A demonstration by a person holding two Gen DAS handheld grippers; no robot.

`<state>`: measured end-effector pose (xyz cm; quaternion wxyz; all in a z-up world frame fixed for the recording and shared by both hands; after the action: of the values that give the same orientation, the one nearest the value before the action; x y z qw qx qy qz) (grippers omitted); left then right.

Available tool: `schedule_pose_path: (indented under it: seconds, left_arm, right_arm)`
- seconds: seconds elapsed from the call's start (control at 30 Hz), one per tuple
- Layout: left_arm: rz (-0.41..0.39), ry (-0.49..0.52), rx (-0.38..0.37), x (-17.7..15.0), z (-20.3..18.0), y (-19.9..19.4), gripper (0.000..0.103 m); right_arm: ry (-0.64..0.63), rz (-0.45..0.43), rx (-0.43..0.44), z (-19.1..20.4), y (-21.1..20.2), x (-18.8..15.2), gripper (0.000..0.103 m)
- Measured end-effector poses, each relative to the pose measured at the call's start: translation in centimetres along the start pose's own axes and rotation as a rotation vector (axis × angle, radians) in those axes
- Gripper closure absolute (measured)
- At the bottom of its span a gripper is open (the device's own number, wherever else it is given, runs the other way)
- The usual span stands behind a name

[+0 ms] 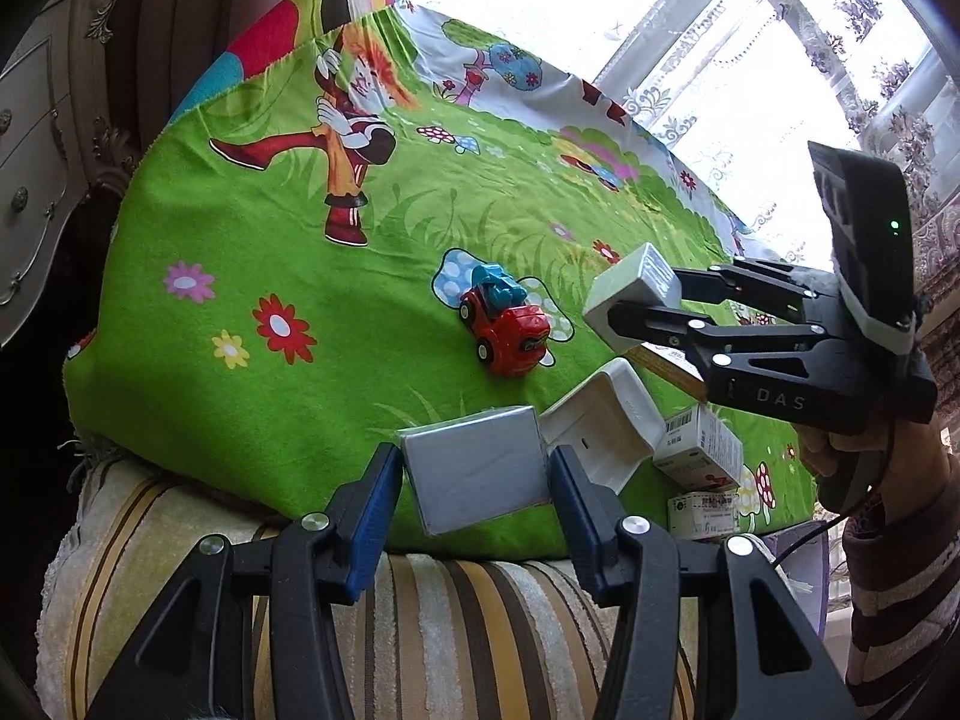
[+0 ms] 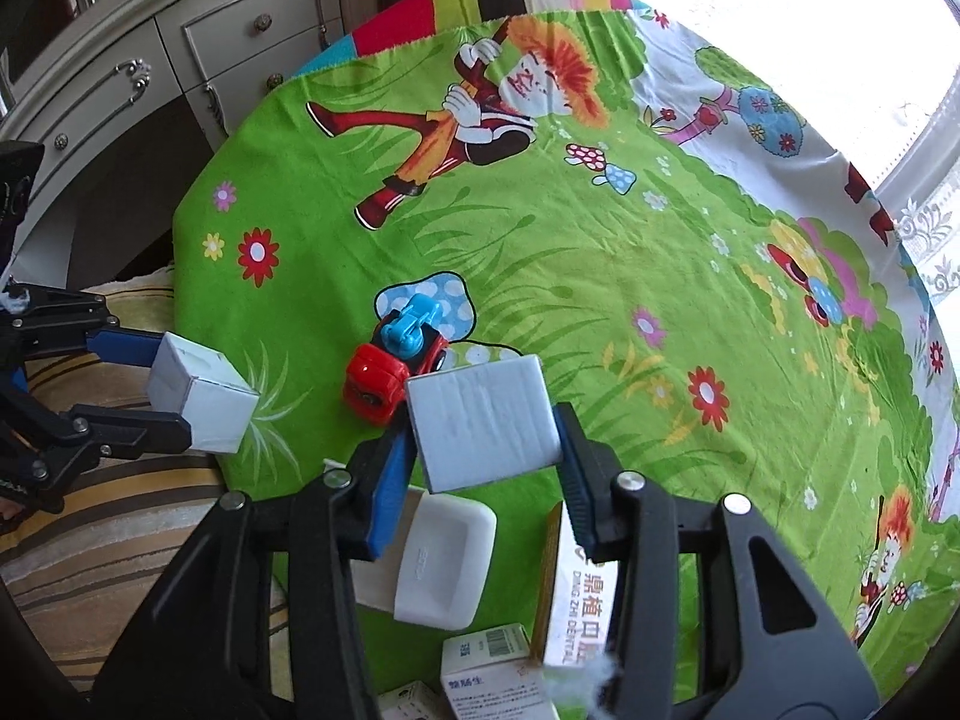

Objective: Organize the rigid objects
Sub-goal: 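Carry both white boxes over the purple storage box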

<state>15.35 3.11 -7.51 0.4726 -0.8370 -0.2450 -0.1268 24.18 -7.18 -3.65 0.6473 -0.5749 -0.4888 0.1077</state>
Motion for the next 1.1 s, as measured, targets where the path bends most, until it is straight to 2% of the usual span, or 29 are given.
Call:
schedule_pose_path:
  seconds: [0.2, 0.5, 0.8, 1.1]
  left_arm:
    - [-0.005, 0.039, -0.007, -0.4, -1.9, -0.4, 0.051]
    - [0.022, 0.124, -0.058, -2.8, -7.0, -0.7, 0.051]
    - [0.055, 0.2, -0.131, -5.9, -12.7, -0.6, 0.051]
    - [0.118, 0.314, -0.206, -9.6, -19.4, 0.0, 0.051]
  right_arm:
    - [0.119, -0.031, -0.024, -0.5, -3.9, -3.1, 0.054]
    - [0.3, -0.063, -0.101, -2.2, -10.0, -10.6, 0.054]
    - [0.501, -0.068, -0.235, -4.9, -16.8, -20.9, 0.054]
    - [0.7, -0.038, -0.342, -6.5, -21.6, -31.7, 0.054]
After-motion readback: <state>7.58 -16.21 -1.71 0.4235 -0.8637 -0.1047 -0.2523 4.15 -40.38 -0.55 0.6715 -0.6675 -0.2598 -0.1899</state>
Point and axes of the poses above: each gripper's, at about its wrist camera, not at the fingertips, and y roughly the way its jaws point, z to its left, x to its top, the point moved 8 cm from there along y, roughly the way its jaws point, and after that the axes turned 8 degrees about -x, right-handed, at the moved point
